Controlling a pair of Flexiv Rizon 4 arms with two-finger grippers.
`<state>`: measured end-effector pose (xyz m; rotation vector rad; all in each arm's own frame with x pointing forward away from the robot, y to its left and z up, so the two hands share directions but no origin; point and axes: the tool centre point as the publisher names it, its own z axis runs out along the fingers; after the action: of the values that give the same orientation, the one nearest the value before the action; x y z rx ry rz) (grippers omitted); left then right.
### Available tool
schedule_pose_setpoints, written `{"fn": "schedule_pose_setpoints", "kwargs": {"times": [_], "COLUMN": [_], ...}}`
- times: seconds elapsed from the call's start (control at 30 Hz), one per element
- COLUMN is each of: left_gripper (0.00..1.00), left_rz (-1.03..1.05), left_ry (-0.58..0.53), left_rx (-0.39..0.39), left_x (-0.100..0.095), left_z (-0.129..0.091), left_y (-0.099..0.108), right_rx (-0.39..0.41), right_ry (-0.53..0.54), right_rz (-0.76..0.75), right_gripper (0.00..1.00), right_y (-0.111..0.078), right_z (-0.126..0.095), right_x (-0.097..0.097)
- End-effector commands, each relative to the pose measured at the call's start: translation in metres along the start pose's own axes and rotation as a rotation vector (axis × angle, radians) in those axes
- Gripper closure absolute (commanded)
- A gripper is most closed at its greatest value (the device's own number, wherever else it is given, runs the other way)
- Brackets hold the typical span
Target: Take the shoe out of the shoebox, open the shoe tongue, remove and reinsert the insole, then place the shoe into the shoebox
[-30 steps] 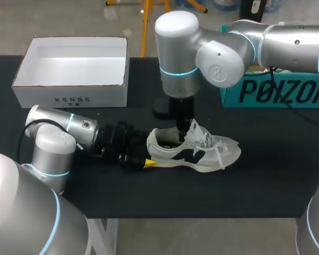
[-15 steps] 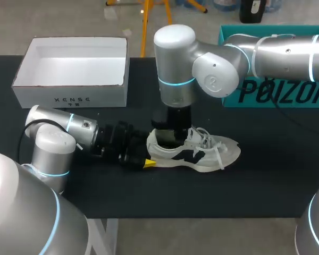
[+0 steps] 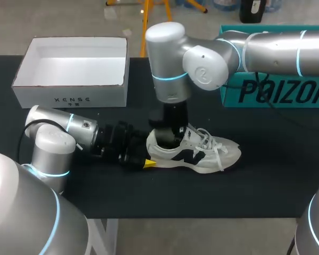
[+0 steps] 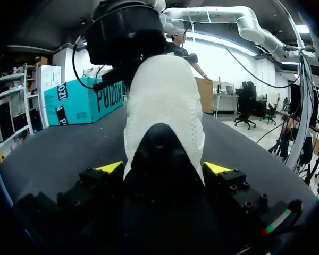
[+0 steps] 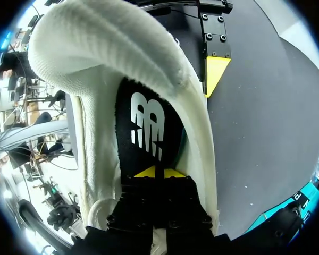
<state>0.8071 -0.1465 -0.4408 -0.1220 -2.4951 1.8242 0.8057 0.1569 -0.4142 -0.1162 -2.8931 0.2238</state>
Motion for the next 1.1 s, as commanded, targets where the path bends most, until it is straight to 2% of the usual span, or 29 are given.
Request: {"fn": "schedule_pose_setpoints", "kwargs": {"times": [0.03, 0.9, 1.1], "left_gripper": [1.00, 1.00, 1.00], "left_rz": [-0.001, -0.001, -0.001], "left_ry": [0.002, 0.002, 0.002], "left_rx": [-0.002, -0.002, -0.002], "left_x": [-0.003, -0.003, -0.003], "left_z": [0.005, 0.005, 0.005], "left_y": [0.005, 0.005, 0.005], "right_rx": [0.001, 0.002, -0.035], "right_ry": [-0.014, -0.013, -0.036], "right_rz": [0.001, -0.024, -0.003], "right_gripper": [1.00, 1.00, 1.00], "right_y": [0.005, -0.012, -0.016], "right_z": [0.027, -0.024, -0.033], "right_x": [0.005, 0.010, 0.012]}}
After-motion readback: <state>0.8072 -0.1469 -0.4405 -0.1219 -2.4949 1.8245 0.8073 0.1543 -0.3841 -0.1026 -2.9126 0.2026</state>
